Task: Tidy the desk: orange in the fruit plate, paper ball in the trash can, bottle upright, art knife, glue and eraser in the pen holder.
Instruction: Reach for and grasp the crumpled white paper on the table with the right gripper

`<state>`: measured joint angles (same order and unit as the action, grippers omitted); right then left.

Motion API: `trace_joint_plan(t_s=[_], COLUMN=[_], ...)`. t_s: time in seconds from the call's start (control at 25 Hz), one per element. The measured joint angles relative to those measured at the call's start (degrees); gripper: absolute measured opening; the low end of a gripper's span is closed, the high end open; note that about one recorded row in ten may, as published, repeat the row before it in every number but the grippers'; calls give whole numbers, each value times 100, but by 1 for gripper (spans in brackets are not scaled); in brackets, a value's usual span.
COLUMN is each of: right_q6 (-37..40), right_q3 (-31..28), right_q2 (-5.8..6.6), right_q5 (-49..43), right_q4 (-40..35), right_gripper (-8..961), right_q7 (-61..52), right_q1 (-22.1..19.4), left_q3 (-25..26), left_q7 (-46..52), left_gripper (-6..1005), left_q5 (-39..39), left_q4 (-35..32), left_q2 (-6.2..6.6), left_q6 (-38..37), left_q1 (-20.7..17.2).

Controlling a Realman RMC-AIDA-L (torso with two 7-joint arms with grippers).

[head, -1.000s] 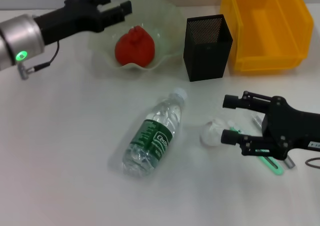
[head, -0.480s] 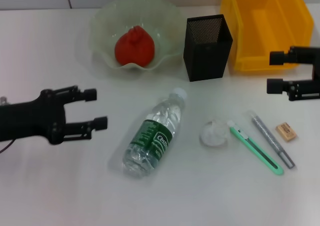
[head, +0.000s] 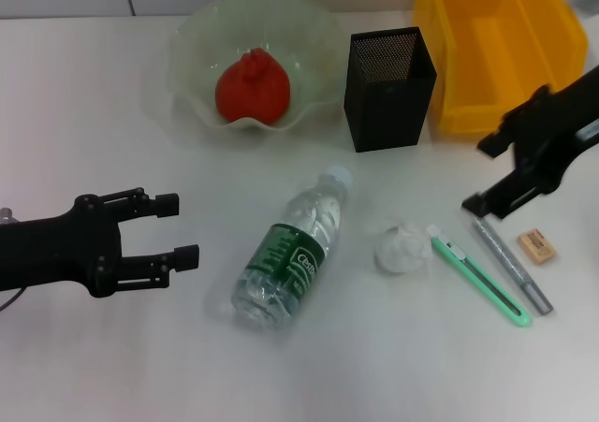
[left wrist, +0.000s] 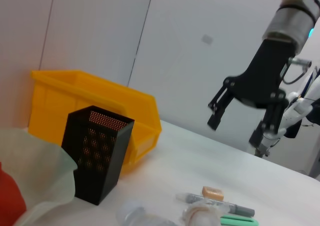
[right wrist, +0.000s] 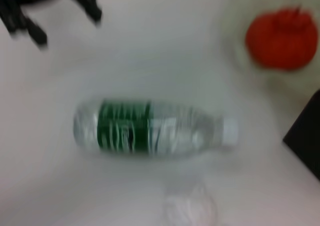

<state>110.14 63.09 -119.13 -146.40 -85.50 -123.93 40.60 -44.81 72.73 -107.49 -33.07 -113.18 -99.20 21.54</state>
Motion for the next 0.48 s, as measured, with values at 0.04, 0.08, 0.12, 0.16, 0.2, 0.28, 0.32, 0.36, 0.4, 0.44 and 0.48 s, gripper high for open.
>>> trace_joint_plan(t_s=[0.04, 0.08, 0.12, 0.16, 0.2, 0.28, 0.32, 0.36, 0.4, 0.44, 0.48], right_q6=[-125, -252, -408, -558, -715, -986, -1101, -1243, -1352, -1591, -1591], right_q3=[247, 464, 689, 882, 1030, 1281, 1370, 1482, 1555, 1699, 1699], right_q2=[-23, -28, -30, -31, -31, -32, -33, -33, -36, -41, -41], right_q5=[-84, -102, -113, -120, -121, -119, -115, -111, -104, -30, -30], right_q4=[87, 189, 306, 432, 557, 835, 1003, 1202, 1350, 1633, 1633], right_gripper=[750, 750, 749, 749, 749, 748, 747, 747, 747, 746, 746], right_q7=[-28, -69, -125, -187, -235, -275, -278, -281, -283, -282, -282], right_q1=[6, 6, 6, 6, 9, 32, 57, 94, 123, 177, 177], left_q3=[1, 3, 4, 4, 1, -2, -2, -1, -1, 1, 1], left_q7=[0, 0, 0, 0, 0, 0, 0, -2, -2, -3, -3], left_gripper=[814, 814, 814, 814, 814, 815, 815, 815, 815, 815, 815], left_q5=[-16, -37, -49, -56, -56, -57, -59, -61, -64, -67, -67], left_q4=[3, 8, 9, 6, 6, 12, 21, 25, 26, 27, 27], left_q2=[-10, -17, -22, -26, -29, -31, -31, -31, -31, -34, -34], left_q6=[9, 25, 35, 52, 63, 76, 85, 96, 112, 137, 137], left_q1=[0, 1, 2, 3, 6, 12, 17, 23, 24, 34, 34])
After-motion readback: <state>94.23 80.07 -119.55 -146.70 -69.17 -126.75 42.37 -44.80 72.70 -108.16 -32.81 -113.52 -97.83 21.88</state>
